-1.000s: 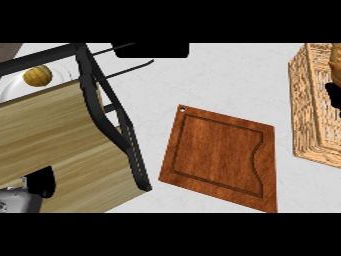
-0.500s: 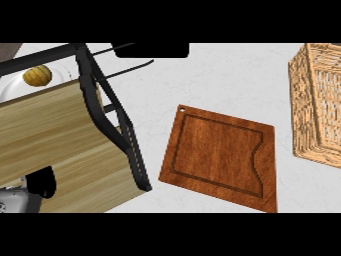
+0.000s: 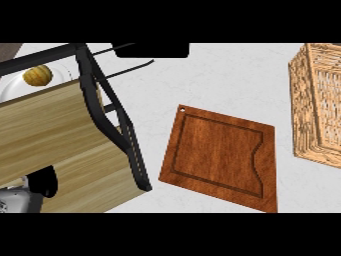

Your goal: Pick the croissant from the cutting board and place it in the basket

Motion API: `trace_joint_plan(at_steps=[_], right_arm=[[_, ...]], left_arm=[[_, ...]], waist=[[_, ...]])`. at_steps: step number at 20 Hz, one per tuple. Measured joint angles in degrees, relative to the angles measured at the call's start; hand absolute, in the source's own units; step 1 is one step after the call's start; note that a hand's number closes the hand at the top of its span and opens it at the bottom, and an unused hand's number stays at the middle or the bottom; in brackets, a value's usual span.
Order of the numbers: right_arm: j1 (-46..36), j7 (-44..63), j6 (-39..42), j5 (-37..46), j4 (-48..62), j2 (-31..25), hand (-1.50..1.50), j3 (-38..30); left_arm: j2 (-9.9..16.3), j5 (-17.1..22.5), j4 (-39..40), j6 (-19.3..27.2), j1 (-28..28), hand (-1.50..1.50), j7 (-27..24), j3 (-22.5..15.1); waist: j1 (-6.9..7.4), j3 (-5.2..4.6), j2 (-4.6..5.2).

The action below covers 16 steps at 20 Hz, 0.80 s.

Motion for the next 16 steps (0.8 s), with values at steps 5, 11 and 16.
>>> trace_joint_plan(at_steps=[5,11,16], right_arm=[[-0.21,-9.51,-5.58,0.44,9.36,-2.2,1.5,-0.52],[-3.54,-13.58,-11.87,-2.45,16.9,-2.58,-1.5,-2.94],[-5.99,-19.04,-12.99,-4.04,25.07,-6.42,-1.5,-2.6]], left_arm=[[-0.07,0.27,0.51,-0.79,-0.22,0.0,-1.03,0.36],[-0.32,-0.26,0.61,-0.95,-0.18,0.0,-1.29,0.41],[-0.69,-0.29,0.52,-0.97,-0.58,0.0,-0.09,0.7]], waist=[[0.07,0.09,-0.03],[0.11,0.12,-0.09],[0.18,0.09,-0.09]])
